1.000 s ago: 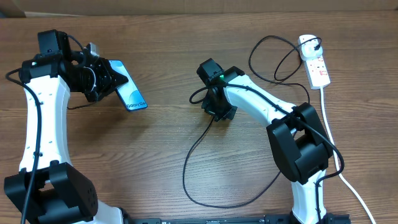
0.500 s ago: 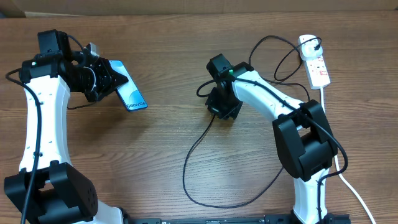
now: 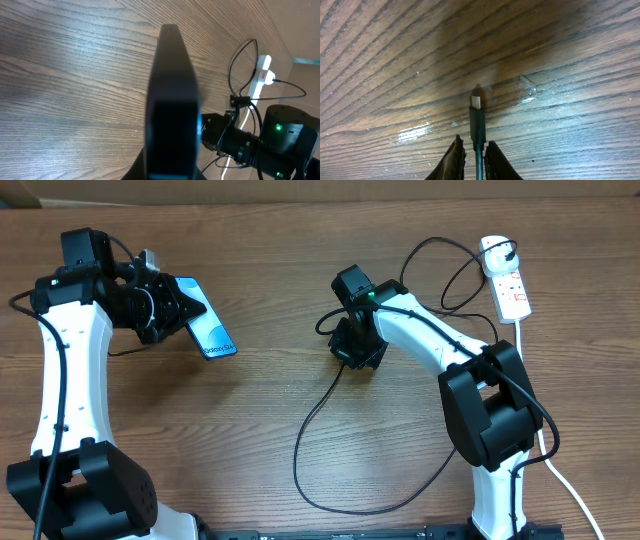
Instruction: Plug charger to phone and switch on socket
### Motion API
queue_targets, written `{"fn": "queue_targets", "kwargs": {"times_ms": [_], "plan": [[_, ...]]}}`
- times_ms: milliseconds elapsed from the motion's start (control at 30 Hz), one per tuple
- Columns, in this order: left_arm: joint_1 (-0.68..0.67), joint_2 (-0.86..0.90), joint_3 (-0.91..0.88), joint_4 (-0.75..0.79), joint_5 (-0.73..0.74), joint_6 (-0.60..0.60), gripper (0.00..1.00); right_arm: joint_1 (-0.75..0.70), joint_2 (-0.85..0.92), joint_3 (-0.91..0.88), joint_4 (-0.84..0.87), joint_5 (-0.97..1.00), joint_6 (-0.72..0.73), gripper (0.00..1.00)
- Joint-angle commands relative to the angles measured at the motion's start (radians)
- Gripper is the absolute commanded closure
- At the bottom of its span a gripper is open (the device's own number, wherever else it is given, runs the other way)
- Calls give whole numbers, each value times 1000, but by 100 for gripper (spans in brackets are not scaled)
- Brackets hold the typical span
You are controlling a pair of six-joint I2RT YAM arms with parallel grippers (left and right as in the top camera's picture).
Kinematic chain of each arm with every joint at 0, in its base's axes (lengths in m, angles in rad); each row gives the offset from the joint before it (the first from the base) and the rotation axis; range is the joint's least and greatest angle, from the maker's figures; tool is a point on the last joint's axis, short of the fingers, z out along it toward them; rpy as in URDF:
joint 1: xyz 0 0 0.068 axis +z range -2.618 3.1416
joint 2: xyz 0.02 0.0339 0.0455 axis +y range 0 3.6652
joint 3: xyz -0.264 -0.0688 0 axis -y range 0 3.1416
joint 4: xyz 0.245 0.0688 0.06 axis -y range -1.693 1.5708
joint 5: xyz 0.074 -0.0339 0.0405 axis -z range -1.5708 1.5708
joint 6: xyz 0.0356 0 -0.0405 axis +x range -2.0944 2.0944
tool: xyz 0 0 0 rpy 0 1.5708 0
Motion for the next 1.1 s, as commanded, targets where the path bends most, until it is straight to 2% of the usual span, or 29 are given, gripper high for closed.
{"fn": "queue_targets", "kwargs": {"times_ms": [0,900,1067], "plan": [[-7,-19,10,-2,13,27,96,-8,13,2,2,-1,3,86],[-7,-19,10,2,13,27,96,-6,29,2,3,-2,-2,87],[-7,-19,10,5,13,26,96,-6,29,2,6,-2,-1,93]]}}
